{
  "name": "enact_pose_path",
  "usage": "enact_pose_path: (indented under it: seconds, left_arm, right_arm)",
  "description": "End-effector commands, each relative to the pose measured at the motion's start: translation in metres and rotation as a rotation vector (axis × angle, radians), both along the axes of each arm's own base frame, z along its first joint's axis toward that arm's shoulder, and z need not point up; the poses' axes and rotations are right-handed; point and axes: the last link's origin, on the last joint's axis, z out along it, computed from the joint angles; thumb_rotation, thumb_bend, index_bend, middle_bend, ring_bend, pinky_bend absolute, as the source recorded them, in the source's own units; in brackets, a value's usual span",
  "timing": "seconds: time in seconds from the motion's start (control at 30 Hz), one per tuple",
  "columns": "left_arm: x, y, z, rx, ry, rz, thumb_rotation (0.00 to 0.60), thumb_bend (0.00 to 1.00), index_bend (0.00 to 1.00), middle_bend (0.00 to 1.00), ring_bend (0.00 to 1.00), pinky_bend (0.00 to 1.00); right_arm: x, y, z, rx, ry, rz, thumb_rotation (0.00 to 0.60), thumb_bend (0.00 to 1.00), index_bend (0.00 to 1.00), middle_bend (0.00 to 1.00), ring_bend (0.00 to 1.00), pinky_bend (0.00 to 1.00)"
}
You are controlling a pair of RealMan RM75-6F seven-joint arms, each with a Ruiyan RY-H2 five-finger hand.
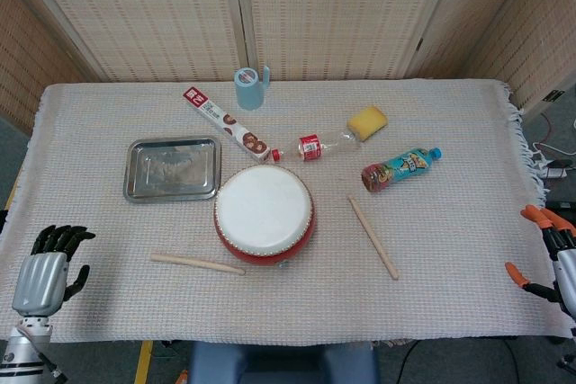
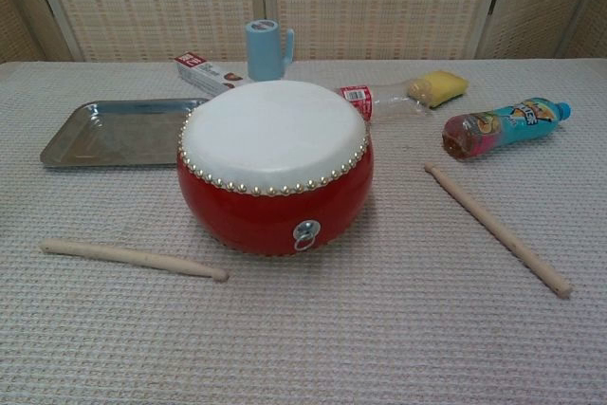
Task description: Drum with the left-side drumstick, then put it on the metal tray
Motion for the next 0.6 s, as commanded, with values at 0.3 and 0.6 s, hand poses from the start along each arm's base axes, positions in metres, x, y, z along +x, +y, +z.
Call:
enact_pose_path:
  seconds: [0.3, 0.6]
  left_arm:
    - [0.036, 0.045, -0.078, -0.275, -0.058, -0.097, 0.600, 0.36, 0.38, 0.21, 0.14, 0.10]
    - [0.054, 0.051, -0.126, -0.398, -0.045, -0.097, 0.600, 0.36, 0.38, 0.20, 0.14, 0.10]
  right_arm:
    - [0.004, -0.001, 0.004, 0.004, 0.012, 0.006, 0.600, 0.27, 0.07, 0.15, 0.03, 0.13]
    - [0.001, 0.003, 0.005, -0.003, 0.009, -0.012, 0.600, 0.27, 0.07, 0.15, 0.03, 0.13]
